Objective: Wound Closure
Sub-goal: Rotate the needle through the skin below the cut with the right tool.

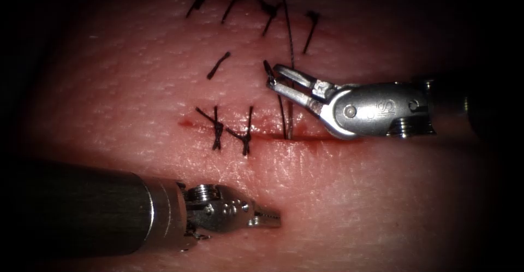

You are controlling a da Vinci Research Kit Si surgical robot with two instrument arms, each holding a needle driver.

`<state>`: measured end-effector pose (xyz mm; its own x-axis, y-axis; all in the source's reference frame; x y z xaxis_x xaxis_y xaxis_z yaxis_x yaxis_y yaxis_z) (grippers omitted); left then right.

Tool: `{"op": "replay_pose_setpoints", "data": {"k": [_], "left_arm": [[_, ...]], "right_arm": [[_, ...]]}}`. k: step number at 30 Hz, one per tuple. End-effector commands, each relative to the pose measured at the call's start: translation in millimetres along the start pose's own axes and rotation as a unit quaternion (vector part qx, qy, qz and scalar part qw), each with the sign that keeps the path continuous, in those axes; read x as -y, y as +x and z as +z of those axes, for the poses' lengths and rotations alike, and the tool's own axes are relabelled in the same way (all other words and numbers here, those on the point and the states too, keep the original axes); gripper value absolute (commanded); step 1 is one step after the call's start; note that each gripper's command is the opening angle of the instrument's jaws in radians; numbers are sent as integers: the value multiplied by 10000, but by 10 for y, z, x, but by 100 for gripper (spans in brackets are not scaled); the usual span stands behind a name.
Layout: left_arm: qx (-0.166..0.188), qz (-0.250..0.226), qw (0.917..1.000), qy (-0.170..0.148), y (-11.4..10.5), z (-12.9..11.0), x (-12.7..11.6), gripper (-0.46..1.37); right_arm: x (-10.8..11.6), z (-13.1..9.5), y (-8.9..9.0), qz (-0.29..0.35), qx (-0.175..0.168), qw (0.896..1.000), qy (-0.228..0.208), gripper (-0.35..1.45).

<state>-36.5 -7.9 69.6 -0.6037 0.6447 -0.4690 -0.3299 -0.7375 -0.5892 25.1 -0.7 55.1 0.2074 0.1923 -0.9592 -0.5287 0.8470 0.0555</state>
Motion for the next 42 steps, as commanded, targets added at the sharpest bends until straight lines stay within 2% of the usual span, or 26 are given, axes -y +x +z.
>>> {"op": "replay_pose_setpoints", "data": {"k": [1, 12, 21, 30, 42], "left_arm": [[0, -22, 10000, -29, 0, 1, 1, -18], [-10, -62, 10000, -29, -8, 8, 11, -17], [-22, -109, 9999, -21, -18, 15, 16, -17], [-20, -107, 9999, -57, -27, 11, 14, -18], [-24, -74, 10000, -54, -35, 14, 10, -21]], "right_arm": [[0, 1, 1, 5, 17, 10000, 8, -35], [1, 12, 9, -49, -44, 10000, 46, -35], [-8, 14, 14, -15, -23, 10000, 4, -35], [-15, 12, 12, 711, 231, 9968, -271, -35], [-29, 14, 8, 1145, 237, 9925, -347, -35]]}}
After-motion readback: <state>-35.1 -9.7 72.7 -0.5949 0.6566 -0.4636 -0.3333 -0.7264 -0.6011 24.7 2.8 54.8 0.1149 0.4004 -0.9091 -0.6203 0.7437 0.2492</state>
